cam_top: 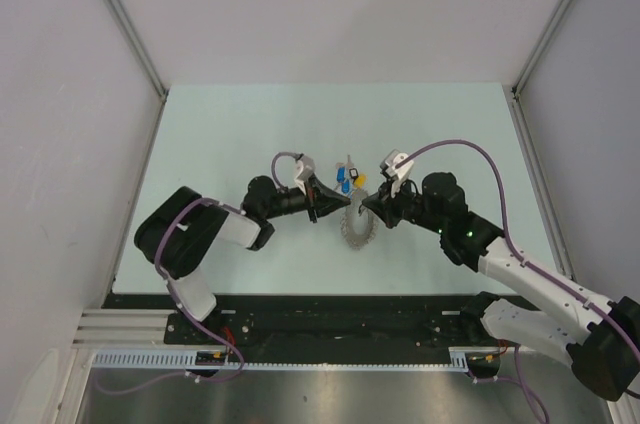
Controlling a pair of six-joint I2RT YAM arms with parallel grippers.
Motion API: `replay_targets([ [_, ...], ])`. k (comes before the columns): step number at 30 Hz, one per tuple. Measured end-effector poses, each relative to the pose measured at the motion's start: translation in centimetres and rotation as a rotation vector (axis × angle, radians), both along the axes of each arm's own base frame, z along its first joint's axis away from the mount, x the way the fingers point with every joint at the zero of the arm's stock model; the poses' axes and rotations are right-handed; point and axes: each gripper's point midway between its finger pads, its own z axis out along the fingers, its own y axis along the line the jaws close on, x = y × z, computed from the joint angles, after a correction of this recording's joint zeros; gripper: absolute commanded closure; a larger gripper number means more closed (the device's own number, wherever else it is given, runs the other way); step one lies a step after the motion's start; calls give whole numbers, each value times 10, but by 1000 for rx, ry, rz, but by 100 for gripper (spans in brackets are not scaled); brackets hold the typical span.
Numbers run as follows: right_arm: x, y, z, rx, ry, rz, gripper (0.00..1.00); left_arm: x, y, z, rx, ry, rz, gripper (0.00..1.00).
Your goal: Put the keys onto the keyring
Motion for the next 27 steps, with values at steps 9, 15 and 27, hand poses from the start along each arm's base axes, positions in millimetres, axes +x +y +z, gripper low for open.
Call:
replay_targets([
  [9,-4,5,-19,-34,49,23,100,-42,44,-95,163,263,118,100],
  [15,-6,7,-32,-58,85,39,100,-38,53,-97,166,268,170,100],
  [27,-12,9,-49,-91,139,68,100,-48,57,-120,215,319,195,92],
])
